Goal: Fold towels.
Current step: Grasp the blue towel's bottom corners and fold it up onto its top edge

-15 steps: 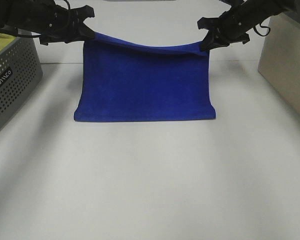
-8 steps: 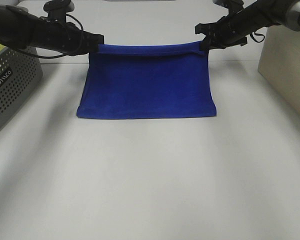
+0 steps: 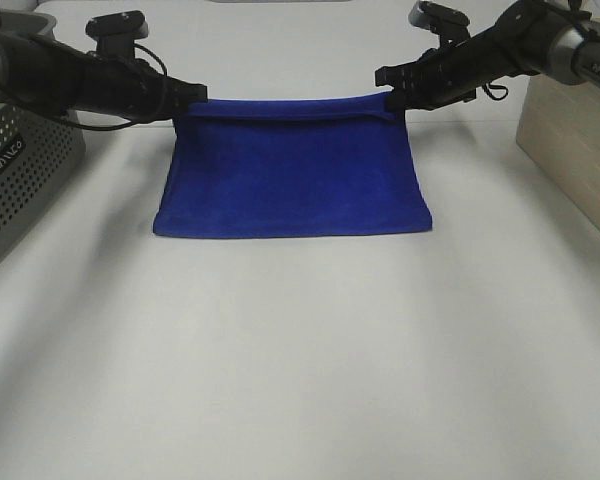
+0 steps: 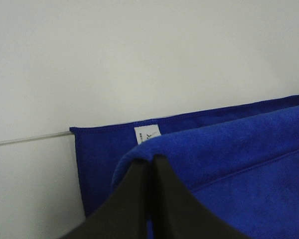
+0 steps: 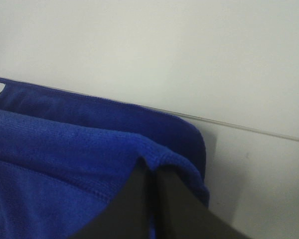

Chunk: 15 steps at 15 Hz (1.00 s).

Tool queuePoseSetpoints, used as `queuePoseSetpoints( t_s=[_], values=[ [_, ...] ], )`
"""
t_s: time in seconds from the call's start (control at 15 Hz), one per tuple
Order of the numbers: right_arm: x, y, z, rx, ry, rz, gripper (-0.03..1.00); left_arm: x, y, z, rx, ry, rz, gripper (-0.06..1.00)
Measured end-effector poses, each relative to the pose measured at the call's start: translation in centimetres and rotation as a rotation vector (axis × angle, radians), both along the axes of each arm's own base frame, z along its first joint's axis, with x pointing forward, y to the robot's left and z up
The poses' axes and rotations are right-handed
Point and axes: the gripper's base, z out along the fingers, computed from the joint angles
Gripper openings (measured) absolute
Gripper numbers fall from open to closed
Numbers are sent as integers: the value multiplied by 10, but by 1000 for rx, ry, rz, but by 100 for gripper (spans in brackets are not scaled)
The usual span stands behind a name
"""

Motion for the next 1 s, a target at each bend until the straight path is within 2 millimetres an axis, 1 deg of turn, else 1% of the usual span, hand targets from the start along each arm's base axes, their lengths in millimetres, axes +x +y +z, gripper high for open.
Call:
queuePoseSetpoints(
  t_s=[0.07,0.13,0.2,0.27,0.33,0.4,0.47,0.53,0.6,0.67,0.73,0.8,0.87,0.93,1.0],
  values=[
    [0,0,0,-6,-4,-1,1,0,-1,-4,6,2,6,0],
    [1,-1,-1,-8,-11,-9,2,0,-1,-4,13,-2,18,4],
    [1,-1,-4,-8,-3,-7,4,1,0,-4,15,-5,24,12],
    [-1,0,-8,-9,19,8,13,1,0,-5,17,-6,28,25],
    [-2,1,-9,-11,38,24,26,1,1,-5,20,-8,33,40],
    [-4,1,-9,-12,53,37,44,1,1,-4,21,-10,37,57],
    [-6,2,-9,-12,69,50,60,2,1,-4,24,-12,41,70],
    [-8,2,-10,-18,95,74,71,2,2,-4,27,-15,47,77],
    [-12,1,-5,-32,118,101,76,2,2,-4,29,-17,51,80],
    [-16,-2,6,-48,146,128,79,2,2,-2,25,-19,45,81],
    [-21,-6,17,-51,192,130,80,1,0,4,7,-17,17,81],
    [-27,-13,26,-52,252,120,80,-2,-5,16,-23,-16,-30,81],
    [-32,-19,31,-41,313,110,80,-5,-9,27,-69,-7,-66,81],
    [-37,-26,31,-28,383,108,79,-8,-13,35,-114,15,-89,81],
    [-39,-31,30,-16,419,97,78,-10,-14,37,-135,39,-100,81]
  ],
)
